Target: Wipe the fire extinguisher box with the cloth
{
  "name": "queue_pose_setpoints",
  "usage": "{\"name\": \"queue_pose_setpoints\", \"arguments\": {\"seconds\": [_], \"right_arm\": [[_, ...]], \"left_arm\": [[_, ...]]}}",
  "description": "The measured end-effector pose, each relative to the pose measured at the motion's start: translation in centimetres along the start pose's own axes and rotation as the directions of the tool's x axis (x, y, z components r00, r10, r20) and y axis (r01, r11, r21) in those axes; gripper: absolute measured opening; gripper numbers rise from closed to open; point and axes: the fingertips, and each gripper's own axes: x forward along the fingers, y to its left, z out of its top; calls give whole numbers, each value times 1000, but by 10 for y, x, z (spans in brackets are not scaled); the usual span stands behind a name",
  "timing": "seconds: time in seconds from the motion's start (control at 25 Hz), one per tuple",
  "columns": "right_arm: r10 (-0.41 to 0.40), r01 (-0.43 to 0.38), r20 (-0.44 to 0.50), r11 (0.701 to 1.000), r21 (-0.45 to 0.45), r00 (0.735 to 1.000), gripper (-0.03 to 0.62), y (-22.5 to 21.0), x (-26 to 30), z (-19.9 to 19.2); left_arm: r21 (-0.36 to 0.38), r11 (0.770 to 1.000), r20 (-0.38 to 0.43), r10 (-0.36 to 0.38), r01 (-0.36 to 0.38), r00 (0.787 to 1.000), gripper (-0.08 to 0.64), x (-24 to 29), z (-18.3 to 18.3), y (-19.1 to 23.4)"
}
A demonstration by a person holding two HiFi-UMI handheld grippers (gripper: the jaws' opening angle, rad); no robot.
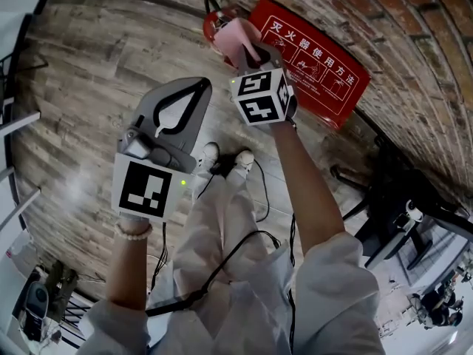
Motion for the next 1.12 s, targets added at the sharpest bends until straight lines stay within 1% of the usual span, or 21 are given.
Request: {"name": "queue_pose_setpoints", "arguments": {"seconds": [0.12, 0.36, 0.52, 0.6, 0.84, 1.12], "right_arm": [[-10, 10, -22, 1000, -19, 1000, 20, -1, 5, -8], [-19, 19, -17, 1000, -4, 1000, 20, -4, 5, -8], [-30, 30, -16, 1000, 3, 999, 20, -6, 4, -10], [-34, 34, -17, 999, 5, 999, 20, -9, 3, -12], [-60, 60, -21, 998, 16, 998, 21, -25, -3, -20], [-106, 107, -35, 993, 50, 994, 21, -50, -18, -37]], "left_arm": [[7, 1000, -4, -4, 4, 1000, -2, 1, 0, 0], [2, 1000, -10, -10, 10, 1000, -2, 6, -1, -1], [19, 1000, -14, -21, 22, 1000, -2, 8, 0, -3], [9, 1000, -18, -19, 19, 1000, -2, 10, -1, -3], [10, 1000, -15, -25, 26, 1000, -2, 15, 1, -7], [17, 998, -14, -53, 53, 999, -2, 24, 6, -20]]}}
